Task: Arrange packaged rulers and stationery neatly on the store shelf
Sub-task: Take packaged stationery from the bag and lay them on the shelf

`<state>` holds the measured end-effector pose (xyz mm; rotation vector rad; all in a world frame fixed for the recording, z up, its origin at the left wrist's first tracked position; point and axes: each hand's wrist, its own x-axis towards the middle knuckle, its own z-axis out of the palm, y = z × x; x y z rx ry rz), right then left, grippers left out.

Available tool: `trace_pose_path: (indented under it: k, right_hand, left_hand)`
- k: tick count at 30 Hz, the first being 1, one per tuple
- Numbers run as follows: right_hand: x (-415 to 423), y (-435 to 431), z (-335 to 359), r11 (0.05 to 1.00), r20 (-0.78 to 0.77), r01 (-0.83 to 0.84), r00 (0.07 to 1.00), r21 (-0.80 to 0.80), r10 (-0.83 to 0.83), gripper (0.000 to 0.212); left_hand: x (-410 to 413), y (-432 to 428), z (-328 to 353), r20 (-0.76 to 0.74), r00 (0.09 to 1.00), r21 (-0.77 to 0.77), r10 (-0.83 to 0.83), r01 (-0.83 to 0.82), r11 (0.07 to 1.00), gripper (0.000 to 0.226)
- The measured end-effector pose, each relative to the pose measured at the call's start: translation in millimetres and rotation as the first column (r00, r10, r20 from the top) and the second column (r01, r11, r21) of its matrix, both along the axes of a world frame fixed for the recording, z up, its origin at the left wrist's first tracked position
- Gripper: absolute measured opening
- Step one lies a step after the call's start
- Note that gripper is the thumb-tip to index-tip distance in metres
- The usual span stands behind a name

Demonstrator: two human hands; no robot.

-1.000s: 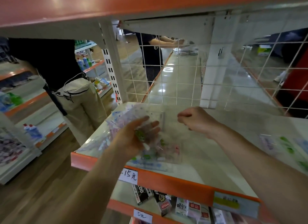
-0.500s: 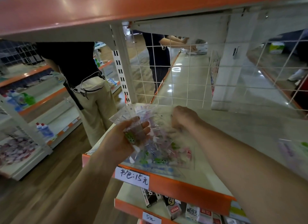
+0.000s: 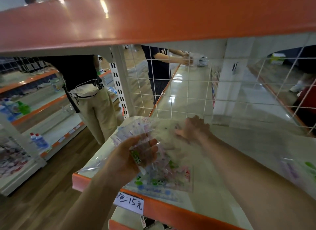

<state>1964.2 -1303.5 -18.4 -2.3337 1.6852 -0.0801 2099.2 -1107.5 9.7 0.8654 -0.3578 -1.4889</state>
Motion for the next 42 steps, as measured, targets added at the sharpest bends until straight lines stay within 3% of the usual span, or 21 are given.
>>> trace_pose_path:
  k: [4, 8, 13, 19, 24, 27, 29, 30, 32, 33, 37, 42]
  right_hand:
    - [-5.7, -15.2, -1.0, 0.997, 0.047, 0.081, 0.996, -0.015, -0.08, 0.057]
    - [-5.9, -27.6, -2.7, 0.989, 0.087, 0.15, 0.985, -0.016, -0.148, 0.054]
    - [-7.0, -39.5, -4.1, 0.96, 0.211, 0.273, 0.937, 0.057, -0.279, 0.051]
    - [-3.1, -31.1, -15.6, 0.98, 0.063, 0.179, 0.983, -0.085, -0.174, 0.064]
    - [-2.9, -31.1, -11.9, 0.957, 0.203, 0.29, 0.936, 0.027, -0.289, 0.058]
    - [-6.6, -32.0, -10.0, 0.939, 0.397, 0.323, 0.851, 0.119, -0.343, 0.045]
    - [-15.7, -28.4, 1.5, 0.948, 0.547, 0.222, 0.776, 0.229, -0.314, 0.041]
    - [-21.8, -21.8, 9.6, 0.95, 0.643, 0.126, 0.71, 0.286, -0.288, 0.035]
    - [-38.9, 0.6, 26.3, 0.908, 0.798, -0.097, 0.522, 0.408, -0.303, 0.021]
    - [-49.7, 15.2, 36.9, 0.885, 0.827, -0.183, 0.475, 0.427, -0.301, 0.017]
    - [-99.5, 60.6, 63.5, 0.891, 0.871, -0.302, 0.459, 0.338, -0.175, 0.013]
    - [-153.1, 85.1, 81.9, 0.959, 0.868, -0.248, 0.496, 0.137, 0.004, 0.024]
  left_hand:
    - [8.9, 4.0, 4.5, 0.017, 1.0, 0.0, -0.022, 0.022, 1.0, 0.022]
    - [14.5, 2.3, 3.9, 0.014, 0.999, 0.012, -0.03, 0.03, 0.999, 0.04]
    - [3.6, -3.5, 8.7, -0.04, 0.999, 0.061, 0.0, 0.003, 0.998, 0.026]
    - [-13.2, -6.5, 5.1, -0.045, 0.999, 0.072, 0.028, -0.025, 0.997, 0.024]
    - [-15.7, 1.8, 0.5, -0.069, 0.998, 0.045, -0.004, 0.007, 0.999, 0.024]
    - [-9.1, 3.4, -3.8, -0.077, 0.996, 0.018, -0.047, 0.048, 0.999, 0.03]
    - [-9.3, 0.9, -4.3, -0.094, 0.992, 0.017, -0.084, 0.086, 0.996, 0.053]
    - [-11.6, -1.4, -3.0, -0.089, 0.991, 0.026, -0.098, 0.101, 0.995, 0.053]
    - [-23.1, -8.6, 1.6, -0.071, 0.995, 0.067, -0.073, 0.077, 0.995, 0.032]
    - [-30.8, -12.7, 6.0, -0.067, 0.997, 0.091, -0.049, 0.055, 0.994, 0.024]
    - [-63.5, -31.9, 17.7, -0.01, 0.999, 0.114, -0.039, 0.04, 0.993, 0.011]
    - [-104.4, -50.1, 20.1, -0.049, 0.988, 0.054, -0.145, 0.148, 0.988, 0.017]
